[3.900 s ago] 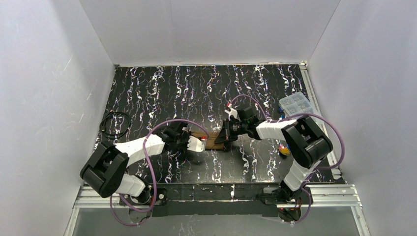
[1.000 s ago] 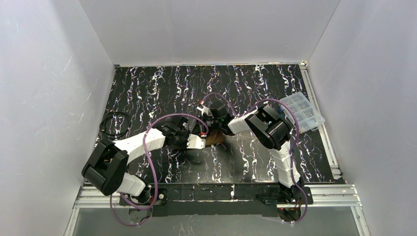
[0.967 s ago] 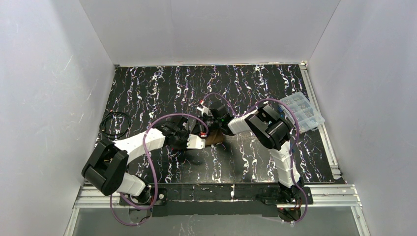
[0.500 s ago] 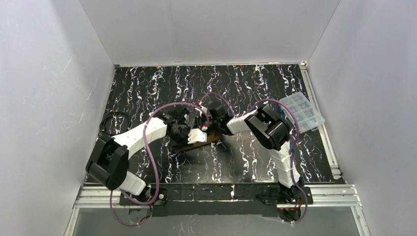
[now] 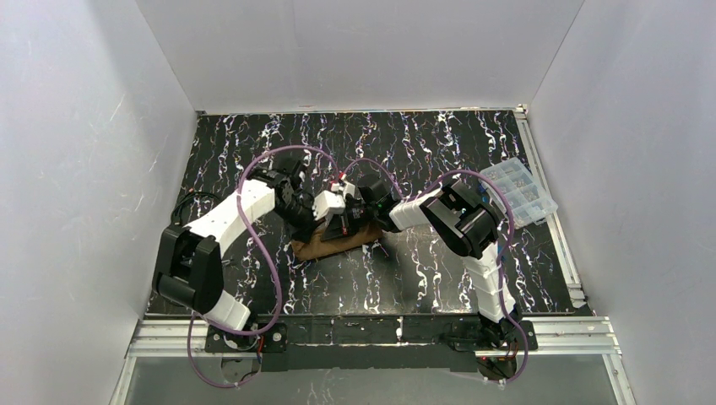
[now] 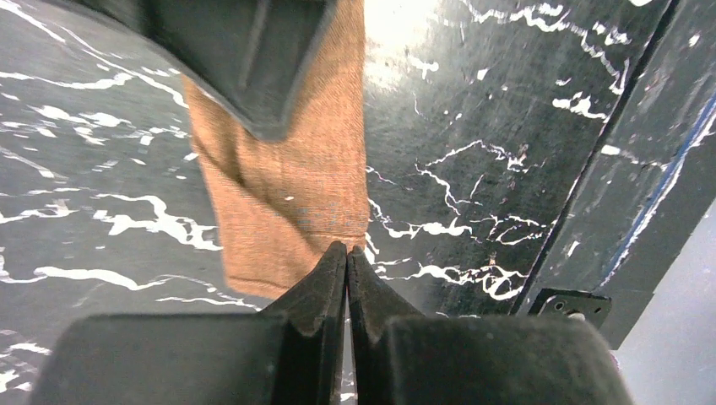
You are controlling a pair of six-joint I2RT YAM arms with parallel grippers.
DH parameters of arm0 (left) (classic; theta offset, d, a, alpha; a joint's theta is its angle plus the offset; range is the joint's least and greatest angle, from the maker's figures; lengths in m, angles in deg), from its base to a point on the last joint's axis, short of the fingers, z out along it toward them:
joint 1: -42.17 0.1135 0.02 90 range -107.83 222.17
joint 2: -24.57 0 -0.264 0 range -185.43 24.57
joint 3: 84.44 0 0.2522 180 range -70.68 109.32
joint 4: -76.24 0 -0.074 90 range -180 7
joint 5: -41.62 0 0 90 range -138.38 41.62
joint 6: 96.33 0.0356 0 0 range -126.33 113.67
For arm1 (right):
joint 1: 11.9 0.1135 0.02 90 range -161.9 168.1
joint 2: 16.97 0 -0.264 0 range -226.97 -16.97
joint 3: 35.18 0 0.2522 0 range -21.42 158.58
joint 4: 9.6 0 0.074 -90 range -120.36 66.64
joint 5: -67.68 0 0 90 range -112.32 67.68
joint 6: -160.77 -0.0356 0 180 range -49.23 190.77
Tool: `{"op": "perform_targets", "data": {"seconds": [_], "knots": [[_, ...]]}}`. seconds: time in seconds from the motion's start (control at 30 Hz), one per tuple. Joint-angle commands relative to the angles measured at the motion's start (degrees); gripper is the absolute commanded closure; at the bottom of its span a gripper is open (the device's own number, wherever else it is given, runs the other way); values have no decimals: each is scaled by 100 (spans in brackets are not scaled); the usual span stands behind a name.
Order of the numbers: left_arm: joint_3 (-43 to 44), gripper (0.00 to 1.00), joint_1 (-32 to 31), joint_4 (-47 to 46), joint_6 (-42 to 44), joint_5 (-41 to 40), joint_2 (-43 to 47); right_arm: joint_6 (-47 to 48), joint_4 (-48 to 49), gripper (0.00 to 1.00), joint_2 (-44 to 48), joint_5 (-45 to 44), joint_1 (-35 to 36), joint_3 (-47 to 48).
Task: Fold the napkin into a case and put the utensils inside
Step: Smooth out the smaller rectangle-folded napkin at the center of the board, then pick up the smaller rectangle-folded napkin from the center of the board.
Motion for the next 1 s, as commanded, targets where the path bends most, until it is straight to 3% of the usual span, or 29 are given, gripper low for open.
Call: {"op": "perform_targets", "data": {"seconds": [0.0,0.4,0.7,0.83,0.97], "knots": [[-702,100,-14,-253,97,-256,-72,429,-912,99,-173,-773,27,-247],[-868,100,49,-426,279,-222,-595,319,-781,99,-130,-717,36,-338],[690,100,434,1670,293,1644,-685,305,-782,99,-161,-711,35,-376],[1404,100,816,2440,293,2267,-1419,273,-737,99,-125,-711,40,-402],[1575,100,1182,2590,109,2498,-2280,251,-721,99,-49,-711,36,-426]]}}
